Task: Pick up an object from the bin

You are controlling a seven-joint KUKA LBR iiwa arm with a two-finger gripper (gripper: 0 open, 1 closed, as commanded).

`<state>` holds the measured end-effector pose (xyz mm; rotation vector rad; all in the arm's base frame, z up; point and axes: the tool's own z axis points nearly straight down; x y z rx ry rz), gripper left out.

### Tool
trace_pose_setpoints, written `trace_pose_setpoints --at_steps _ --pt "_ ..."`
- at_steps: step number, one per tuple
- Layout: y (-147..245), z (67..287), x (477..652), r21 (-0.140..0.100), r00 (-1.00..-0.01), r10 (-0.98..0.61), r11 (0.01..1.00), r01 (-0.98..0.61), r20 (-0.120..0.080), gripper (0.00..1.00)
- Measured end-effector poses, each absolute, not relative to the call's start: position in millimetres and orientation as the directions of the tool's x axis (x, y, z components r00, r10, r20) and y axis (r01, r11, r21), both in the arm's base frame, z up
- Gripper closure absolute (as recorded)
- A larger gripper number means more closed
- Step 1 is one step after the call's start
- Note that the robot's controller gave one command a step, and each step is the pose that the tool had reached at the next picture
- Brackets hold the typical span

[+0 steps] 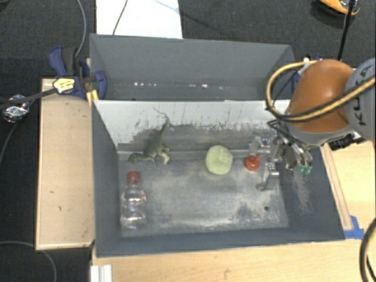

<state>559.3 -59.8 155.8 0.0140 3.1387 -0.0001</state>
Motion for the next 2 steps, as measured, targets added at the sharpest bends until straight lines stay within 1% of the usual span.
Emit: trace_pose_setpoints --at_steps 1,2 --pt "-42 113 577.8 0.0 -1.0 -0.004 1.0 -0.004 -0.009 0.0" --pt "-40 79 587.5 0.003 -1.0 0.007 1.0 0.007 0.0 0.0"
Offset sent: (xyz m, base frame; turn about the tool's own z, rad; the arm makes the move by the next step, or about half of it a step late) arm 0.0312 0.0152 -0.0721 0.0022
